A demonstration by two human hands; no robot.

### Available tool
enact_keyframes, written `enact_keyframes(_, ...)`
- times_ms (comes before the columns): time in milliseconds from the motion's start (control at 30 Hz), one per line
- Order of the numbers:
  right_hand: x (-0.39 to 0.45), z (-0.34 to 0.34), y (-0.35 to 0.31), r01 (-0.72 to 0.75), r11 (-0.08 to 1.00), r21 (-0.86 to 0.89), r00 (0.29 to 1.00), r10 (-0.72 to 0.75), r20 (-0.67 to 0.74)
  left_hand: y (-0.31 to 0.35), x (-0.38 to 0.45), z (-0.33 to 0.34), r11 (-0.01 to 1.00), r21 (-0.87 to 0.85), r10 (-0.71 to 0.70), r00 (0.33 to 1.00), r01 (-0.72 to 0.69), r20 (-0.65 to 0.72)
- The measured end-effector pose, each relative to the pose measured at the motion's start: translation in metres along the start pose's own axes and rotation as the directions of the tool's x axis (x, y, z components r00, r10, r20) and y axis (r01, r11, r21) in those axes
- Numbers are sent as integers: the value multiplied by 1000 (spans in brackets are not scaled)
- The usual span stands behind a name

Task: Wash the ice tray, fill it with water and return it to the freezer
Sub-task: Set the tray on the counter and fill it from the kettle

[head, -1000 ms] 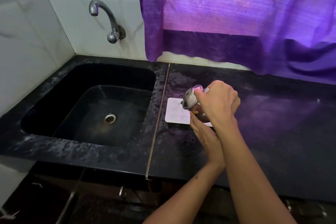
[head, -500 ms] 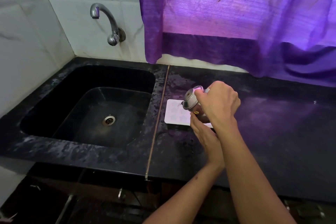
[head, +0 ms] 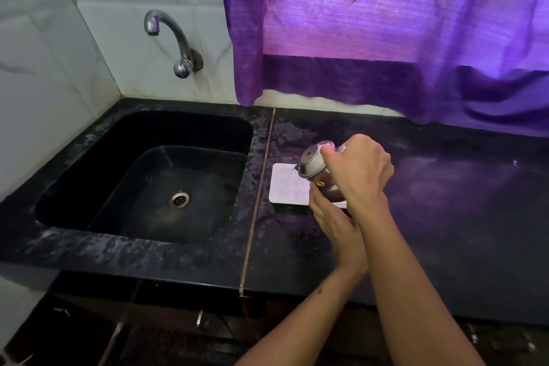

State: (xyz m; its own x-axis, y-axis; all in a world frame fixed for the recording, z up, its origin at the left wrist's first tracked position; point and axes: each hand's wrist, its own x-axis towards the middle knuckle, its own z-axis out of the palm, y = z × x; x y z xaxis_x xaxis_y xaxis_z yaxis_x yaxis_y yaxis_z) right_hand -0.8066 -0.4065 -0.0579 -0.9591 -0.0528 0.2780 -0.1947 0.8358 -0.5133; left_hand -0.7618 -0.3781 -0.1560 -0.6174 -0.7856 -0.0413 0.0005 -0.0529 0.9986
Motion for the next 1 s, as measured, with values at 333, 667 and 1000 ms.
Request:
enact_keyframes(333,36,-7,19,-262,851,456,962,264,61,35,33,-9,973,39,227,973,-225,-44)
enact_keyframes(667,88,18,15,-439,616,654,877,451,164,76,141,7,996,-13,87,996,-87,18)
enact_keyframes(1000,161,71,11,-493,563,663,852,466,238,80,236,42,996,88,-31,991,20,127)
